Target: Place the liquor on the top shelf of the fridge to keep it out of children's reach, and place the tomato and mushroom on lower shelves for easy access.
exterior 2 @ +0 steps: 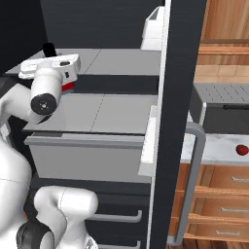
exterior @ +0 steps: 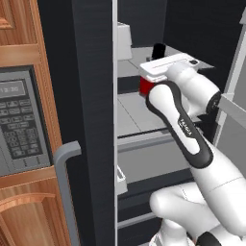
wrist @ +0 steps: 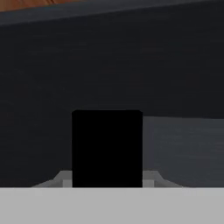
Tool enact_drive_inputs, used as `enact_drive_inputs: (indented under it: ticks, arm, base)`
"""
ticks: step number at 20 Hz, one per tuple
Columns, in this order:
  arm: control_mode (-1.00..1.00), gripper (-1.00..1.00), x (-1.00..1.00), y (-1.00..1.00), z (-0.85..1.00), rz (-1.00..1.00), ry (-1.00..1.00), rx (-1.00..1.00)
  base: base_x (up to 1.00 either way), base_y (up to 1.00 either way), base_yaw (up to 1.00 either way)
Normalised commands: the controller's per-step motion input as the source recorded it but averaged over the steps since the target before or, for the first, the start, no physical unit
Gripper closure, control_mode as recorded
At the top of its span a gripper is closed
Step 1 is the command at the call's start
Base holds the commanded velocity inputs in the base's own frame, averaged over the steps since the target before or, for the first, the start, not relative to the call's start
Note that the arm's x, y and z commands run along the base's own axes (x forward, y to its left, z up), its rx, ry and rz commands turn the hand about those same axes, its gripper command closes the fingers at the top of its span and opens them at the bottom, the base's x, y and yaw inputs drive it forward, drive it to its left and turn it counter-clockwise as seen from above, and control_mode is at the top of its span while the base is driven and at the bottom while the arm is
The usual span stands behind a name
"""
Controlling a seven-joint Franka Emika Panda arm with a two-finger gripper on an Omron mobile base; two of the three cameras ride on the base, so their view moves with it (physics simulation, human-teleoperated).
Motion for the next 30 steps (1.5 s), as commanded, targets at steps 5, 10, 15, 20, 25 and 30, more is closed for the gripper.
enact_drive_inputs:
  ticks: [5, 10, 15, 20, 25, 30]
  arm:
    - [-1.00, 1.00, 0.21, -0.16, 0.66, -0.09, 0.01, 0.20]
    - [-1.00, 1.00, 0.22, -0.15, 0.47, -0.02, 0.02, 0.08]
    - [-1.00, 1.00, 0.33, -0.09, 0.33, 0.00, 0.03, 0.05]
    - [-1.00, 1.00, 0.43, 0.00, 0.12, 0.00, 0.08, 0.01]
    - [-1.00, 1.00, 0.39, 0.00, -0.02, 0.00, 0.13, -0.01]
    - [-1.00, 1.00, 0.37, 0.00, -0.14, 0.00, 0.14, -0.05]
  base:
    - [0.00, 0.00, 0.00]
    - [0.00, 0.00, 0.00]
    - [0.00, 0.00, 0.00]
    - [0.00, 0.00, 0.00]
    - [0.00, 0.00, 0.00]
    - [0.00, 0.00, 0.00]
